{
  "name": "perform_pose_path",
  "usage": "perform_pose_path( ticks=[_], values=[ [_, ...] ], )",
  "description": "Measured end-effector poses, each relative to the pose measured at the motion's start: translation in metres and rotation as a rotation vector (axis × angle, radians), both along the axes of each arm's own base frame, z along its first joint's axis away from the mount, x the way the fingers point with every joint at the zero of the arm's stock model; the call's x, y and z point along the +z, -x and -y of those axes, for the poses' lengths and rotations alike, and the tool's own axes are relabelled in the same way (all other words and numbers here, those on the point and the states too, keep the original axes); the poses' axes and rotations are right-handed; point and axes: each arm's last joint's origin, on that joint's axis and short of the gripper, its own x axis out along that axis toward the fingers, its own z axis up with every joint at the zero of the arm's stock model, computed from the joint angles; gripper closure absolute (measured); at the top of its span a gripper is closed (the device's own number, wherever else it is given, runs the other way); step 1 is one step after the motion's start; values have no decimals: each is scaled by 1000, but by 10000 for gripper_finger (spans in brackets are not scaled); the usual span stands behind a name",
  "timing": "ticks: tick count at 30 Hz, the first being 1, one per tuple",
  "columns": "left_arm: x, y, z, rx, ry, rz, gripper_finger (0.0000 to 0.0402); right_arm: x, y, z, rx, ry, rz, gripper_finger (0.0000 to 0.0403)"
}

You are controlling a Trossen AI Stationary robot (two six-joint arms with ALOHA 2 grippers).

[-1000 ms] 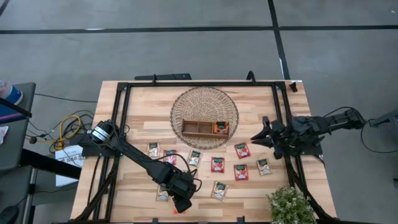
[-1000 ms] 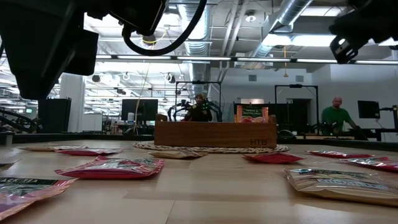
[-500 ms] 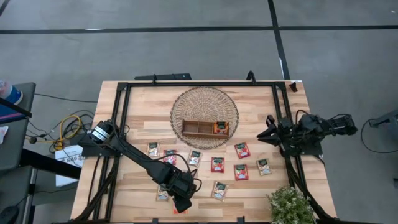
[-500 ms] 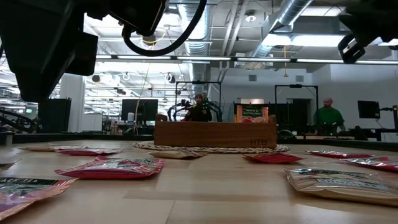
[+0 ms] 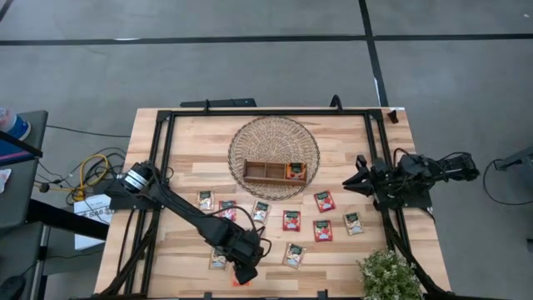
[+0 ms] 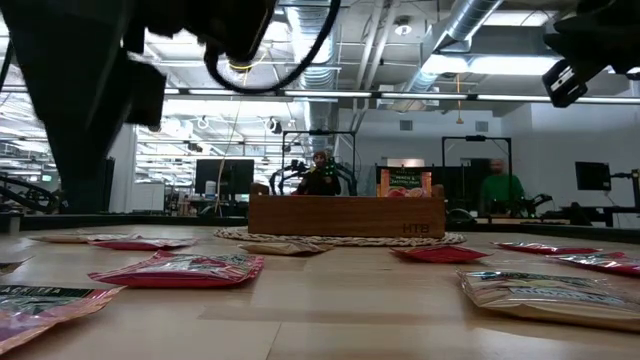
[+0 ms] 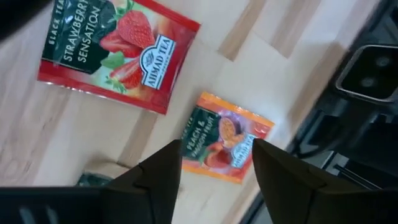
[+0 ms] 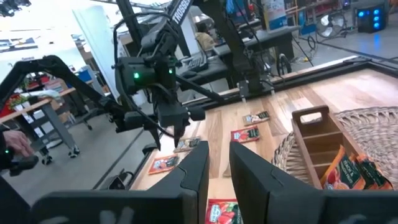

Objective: Pick & Place Tea
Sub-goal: Put the orange tea bag into the right section of the wooden organizer

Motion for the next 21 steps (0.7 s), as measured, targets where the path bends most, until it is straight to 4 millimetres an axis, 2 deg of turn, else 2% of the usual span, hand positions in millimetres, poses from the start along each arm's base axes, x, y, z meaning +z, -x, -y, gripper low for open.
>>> perform_pose_path(
  ticks=[8, 21],
  values=[
    [-21, 0, 2, -11, -26, -82, 202, -2, 0, 0, -2, 3, -16, 347],
    [-28, 0, 9, -80, -43, -52, 202, -2, 0, 2, -52, -1, -19, 347]
  ],
)
